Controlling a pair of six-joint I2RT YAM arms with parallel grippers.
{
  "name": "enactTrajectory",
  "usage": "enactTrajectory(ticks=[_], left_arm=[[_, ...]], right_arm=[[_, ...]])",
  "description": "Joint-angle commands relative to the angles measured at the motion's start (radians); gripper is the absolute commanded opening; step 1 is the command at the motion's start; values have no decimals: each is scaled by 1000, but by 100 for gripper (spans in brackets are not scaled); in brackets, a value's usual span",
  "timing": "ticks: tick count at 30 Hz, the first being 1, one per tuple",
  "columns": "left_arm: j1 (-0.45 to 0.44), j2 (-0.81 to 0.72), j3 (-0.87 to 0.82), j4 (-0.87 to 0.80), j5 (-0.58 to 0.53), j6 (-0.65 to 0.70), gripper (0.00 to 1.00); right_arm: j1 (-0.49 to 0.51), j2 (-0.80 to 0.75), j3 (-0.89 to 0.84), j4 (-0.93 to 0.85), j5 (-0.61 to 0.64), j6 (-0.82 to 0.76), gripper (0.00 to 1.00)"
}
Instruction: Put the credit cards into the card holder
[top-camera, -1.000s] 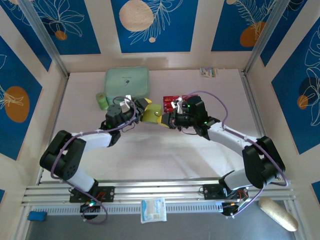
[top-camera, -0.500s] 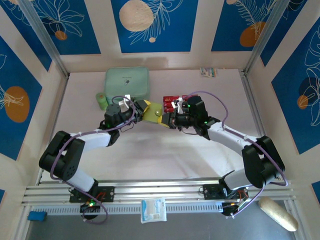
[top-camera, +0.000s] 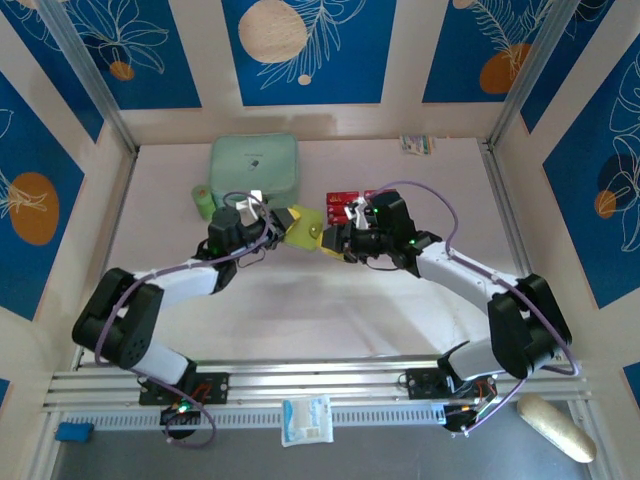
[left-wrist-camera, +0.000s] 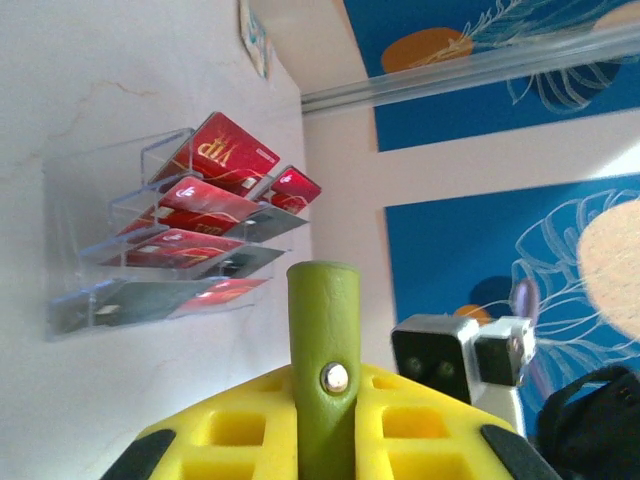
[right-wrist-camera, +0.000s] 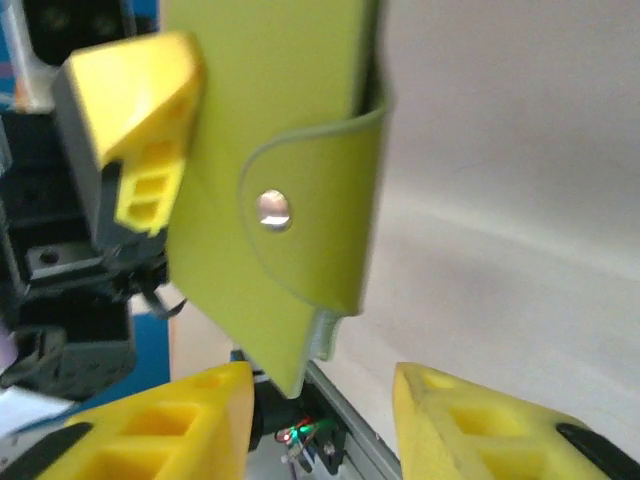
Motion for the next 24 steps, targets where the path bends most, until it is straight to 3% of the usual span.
enactTrajectory(ticks=[1, 8, 15, 24], left_arm=[[-17, -123, 21, -203, -85, 211, 0], [-52, -201, 5, -302, -200, 250, 0], [-81, -205, 6, -314, -238, 247, 0], [-101, -208, 20, -327, -268, 250, 0]], right_arm=[[18, -36, 69, -210, 128, -125, 52], [93, 36, 202, -311, 268, -187, 61], [153, 124, 315, -326, 327, -193, 61], [183, 238, 338, -302, 393, -155, 59]])
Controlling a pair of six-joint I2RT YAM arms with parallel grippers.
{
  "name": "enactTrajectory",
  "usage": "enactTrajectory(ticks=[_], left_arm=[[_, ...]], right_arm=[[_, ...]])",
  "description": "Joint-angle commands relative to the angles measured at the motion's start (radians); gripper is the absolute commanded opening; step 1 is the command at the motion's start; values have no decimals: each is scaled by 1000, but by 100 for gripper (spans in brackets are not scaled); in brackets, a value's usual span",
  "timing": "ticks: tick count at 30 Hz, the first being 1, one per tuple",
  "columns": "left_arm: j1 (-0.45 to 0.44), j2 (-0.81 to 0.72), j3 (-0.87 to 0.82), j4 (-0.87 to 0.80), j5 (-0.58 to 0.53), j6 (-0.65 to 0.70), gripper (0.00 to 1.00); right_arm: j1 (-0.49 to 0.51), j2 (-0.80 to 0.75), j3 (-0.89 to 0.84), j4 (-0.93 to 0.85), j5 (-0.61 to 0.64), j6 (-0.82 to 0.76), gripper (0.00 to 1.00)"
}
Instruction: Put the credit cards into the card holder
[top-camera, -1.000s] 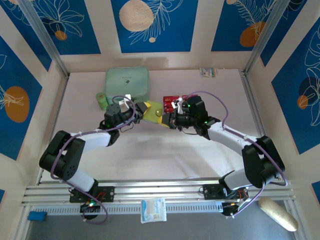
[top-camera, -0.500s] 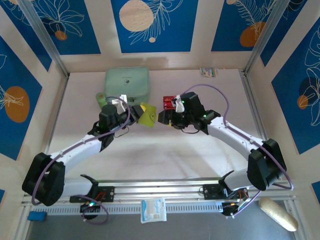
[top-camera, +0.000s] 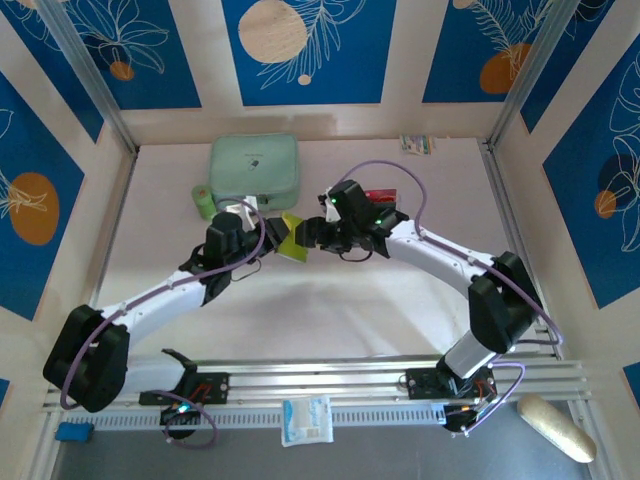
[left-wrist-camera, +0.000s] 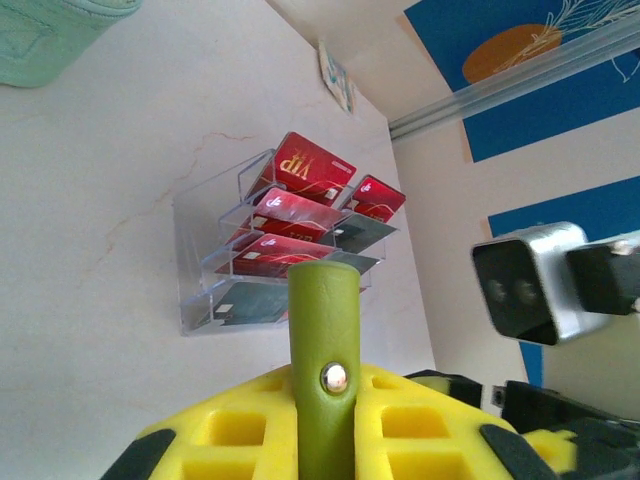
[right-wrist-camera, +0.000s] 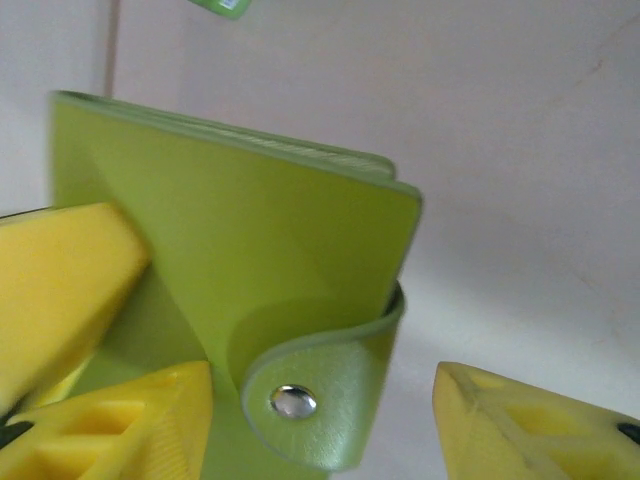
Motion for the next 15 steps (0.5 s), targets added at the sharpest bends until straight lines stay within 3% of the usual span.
enactTrajectory(ticks=[1, 8, 15], left_arm=[[-13, -20, 20, 8, -23, 15, 0], [-19, -21, 21, 6, -33, 16, 0], [-23, -14, 29, 6, -32, 16, 0]], right_arm=[[10, 36, 19, -22, 57, 10, 57], [10, 68, -19, -44, 106, 21, 40], [16, 87, -26, -30, 86, 38, 17]])
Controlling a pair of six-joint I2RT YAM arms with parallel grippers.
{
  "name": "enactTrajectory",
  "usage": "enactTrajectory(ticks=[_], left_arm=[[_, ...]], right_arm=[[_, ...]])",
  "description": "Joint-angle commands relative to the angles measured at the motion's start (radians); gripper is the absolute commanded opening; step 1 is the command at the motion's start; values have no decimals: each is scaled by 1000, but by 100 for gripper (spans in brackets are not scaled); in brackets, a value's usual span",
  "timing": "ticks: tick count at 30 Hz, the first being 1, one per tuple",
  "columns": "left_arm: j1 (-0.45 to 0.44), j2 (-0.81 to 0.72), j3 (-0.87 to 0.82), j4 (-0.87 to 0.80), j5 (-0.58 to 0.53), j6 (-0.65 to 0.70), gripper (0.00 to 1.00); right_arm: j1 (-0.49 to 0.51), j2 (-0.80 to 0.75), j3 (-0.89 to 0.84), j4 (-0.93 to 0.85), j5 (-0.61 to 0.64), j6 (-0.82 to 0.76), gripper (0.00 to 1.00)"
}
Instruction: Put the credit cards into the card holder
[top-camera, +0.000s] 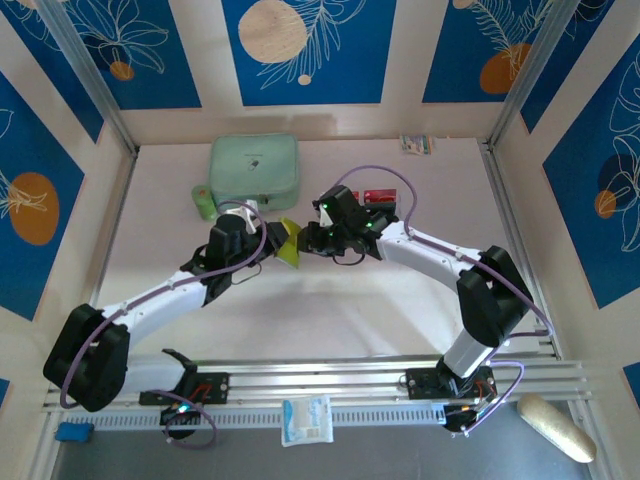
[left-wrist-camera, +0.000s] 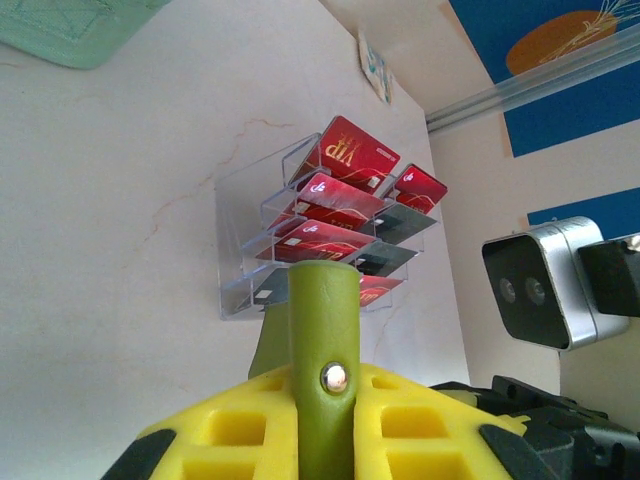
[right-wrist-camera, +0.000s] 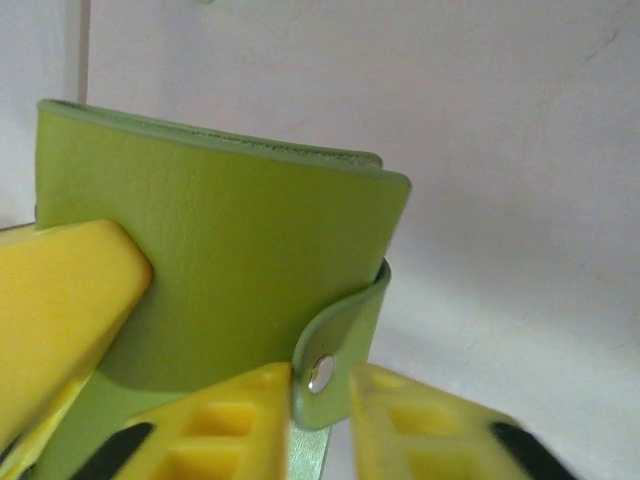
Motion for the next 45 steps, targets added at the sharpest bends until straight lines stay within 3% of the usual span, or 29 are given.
enactTrajectory(ticks=[1, 5, 17, 23, 27, 29, 34, 36, 39, 45], left_arm=[[-13, -16, 30, 65, 8, 8, 0], [-14, -14, 32, 67, 8, 6, 0], [-16, -70, 57, 139, 38, -93, 0], [-13, -101, 69, 107, -1, -73, 0], [-6, -84, 30, 188, -30, -139, 0], [-5, -69, 8, 249, -40, -190, 0], [-2, -21, -14, 361, -51, -289, 0], [-1, -5, -14, 389, -51, -316, 0], [-3, 21, -11, 433, -52, -356, 0], [-4, 66, -9, 513, -53, -418, 0]], right_arm=[[-5, 49, -26, -52, 55, 10, 14], [-3, 62, -44, -37, 44, 25, 0], [-61, 71, -189, -47, 117, 58, 0], [-83, -38, -221, -43, 78, 37, 0], [-102, -143, -245, 0, 2, 36, 0], [-118, -196, -254, 31, -54, 42, 10], [-168, -327, -267, 121, -156, 90, 55], [-181, -351, -258, 162, -181, 108, 63], [-187, -341, -208, 202, -203, 131, 69], [-187, -241, -129, 283, -234, 181, 69]])
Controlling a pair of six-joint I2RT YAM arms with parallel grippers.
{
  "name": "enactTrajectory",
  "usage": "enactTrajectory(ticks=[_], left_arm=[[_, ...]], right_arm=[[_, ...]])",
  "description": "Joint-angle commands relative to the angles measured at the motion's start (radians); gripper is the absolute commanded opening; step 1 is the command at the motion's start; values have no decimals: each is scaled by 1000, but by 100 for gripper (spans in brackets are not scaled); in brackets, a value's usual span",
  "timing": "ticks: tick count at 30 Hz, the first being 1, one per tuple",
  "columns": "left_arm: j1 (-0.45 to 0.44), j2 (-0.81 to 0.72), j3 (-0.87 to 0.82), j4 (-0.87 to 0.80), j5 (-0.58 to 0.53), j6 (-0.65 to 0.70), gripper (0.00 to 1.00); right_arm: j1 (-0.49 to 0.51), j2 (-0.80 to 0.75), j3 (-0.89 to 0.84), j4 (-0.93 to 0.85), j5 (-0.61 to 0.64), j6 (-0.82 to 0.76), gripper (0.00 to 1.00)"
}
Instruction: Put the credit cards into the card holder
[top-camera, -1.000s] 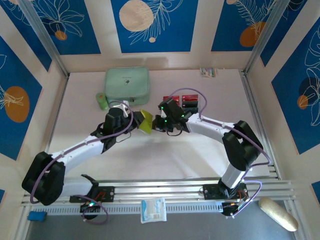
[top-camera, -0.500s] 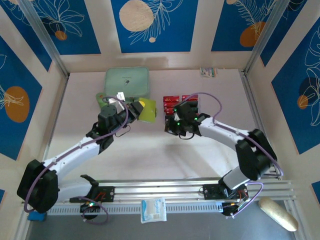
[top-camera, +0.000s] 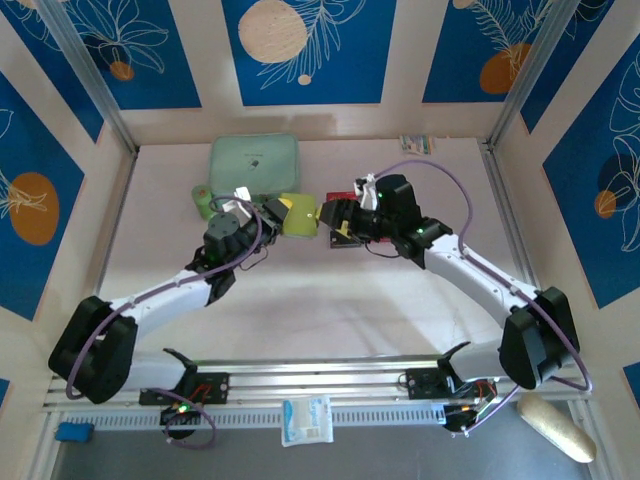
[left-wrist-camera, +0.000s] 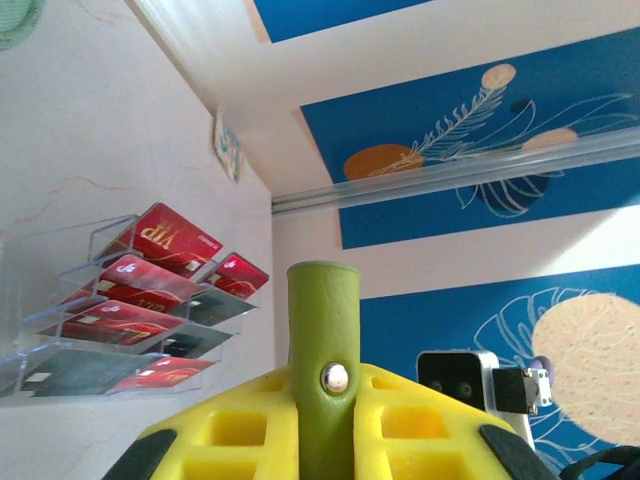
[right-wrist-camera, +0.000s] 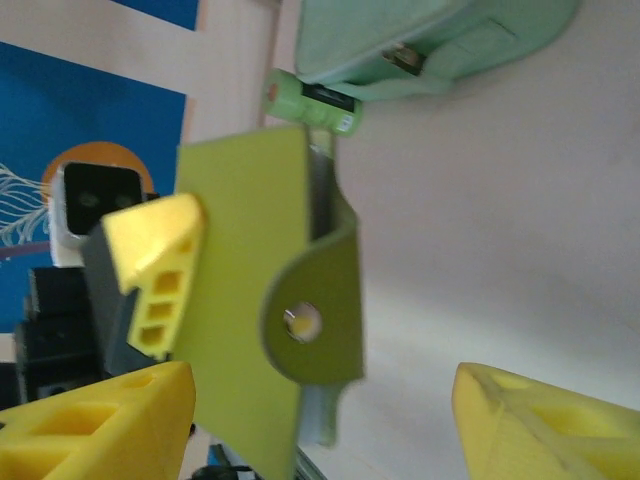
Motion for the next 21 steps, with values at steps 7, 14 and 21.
enactTrajectory(ticks=[7, 14, 21], left_arm=[[1, 11, 6, 126, -27, -64, 0], [0, 15, 13, 142, -25, -72, 0], [-1, 19, 14, 148, -24, -75, 0]], right_arm=[[-17, 82, -24, 163, -51, 96, 52], [-55, 60, -139, 269, -63, 166, 40], [-58, 72, -166, 337, -92, 203, 40]])
